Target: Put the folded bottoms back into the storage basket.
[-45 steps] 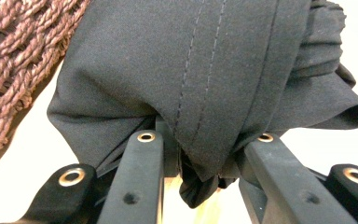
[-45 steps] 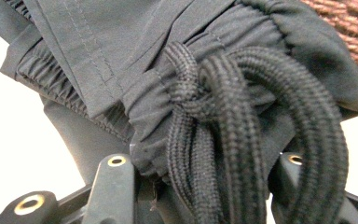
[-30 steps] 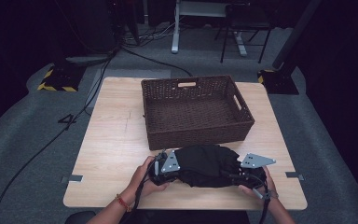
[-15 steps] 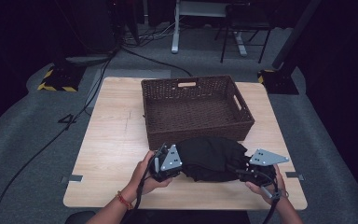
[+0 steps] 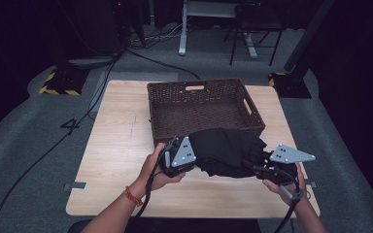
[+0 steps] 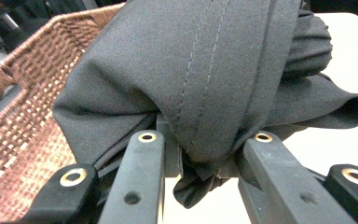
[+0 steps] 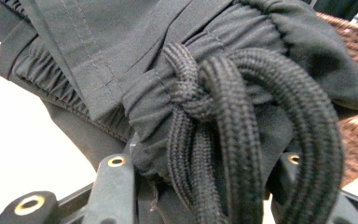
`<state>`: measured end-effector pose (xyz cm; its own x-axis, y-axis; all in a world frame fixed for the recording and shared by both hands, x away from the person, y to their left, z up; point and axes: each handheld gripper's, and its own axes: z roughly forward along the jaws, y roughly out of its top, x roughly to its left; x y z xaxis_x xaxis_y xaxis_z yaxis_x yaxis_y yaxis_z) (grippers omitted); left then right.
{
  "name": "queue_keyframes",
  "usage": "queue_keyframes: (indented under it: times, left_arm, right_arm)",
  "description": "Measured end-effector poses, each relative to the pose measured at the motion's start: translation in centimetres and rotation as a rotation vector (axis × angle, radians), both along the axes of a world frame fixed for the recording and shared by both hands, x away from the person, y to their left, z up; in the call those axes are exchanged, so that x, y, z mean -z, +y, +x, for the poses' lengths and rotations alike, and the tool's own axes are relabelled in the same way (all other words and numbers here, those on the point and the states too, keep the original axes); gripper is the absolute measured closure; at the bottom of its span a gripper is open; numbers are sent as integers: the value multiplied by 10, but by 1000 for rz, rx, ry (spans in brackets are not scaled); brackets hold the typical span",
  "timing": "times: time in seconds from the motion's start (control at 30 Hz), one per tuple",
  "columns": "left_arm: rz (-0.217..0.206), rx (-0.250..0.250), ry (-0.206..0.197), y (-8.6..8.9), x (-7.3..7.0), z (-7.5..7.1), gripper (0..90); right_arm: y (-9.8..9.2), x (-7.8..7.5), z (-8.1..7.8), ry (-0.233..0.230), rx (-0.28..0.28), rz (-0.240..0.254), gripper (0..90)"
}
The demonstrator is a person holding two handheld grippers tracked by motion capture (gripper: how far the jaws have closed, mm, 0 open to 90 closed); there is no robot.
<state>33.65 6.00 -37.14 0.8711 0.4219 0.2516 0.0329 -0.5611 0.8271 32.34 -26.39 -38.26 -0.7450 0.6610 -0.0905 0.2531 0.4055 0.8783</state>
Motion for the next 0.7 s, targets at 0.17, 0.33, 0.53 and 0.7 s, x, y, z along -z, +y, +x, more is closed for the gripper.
queue_keyframes:
  times: [0.17, 0.33, 0.53, 0.7]
  left_arm:
    - [-16, -8, -19, 0, -9, 6, 762]
    - [-20, -21, -33, 2, -18, 14, 762]
    - [-24, -38, -59, 8, -30, 22, 761]
    - [-35, -59, -59, 14, -35, 30, 761]
  right_arm:
    - [0, -11, 7, -24, 9, 0, 570]
    - [3, -24, 16, -44, 12, -15, 570]
    - [10, -38, 29, -58, 2, -29, 569]
    - [17, -50, 40, -69, -4, -49, 568]
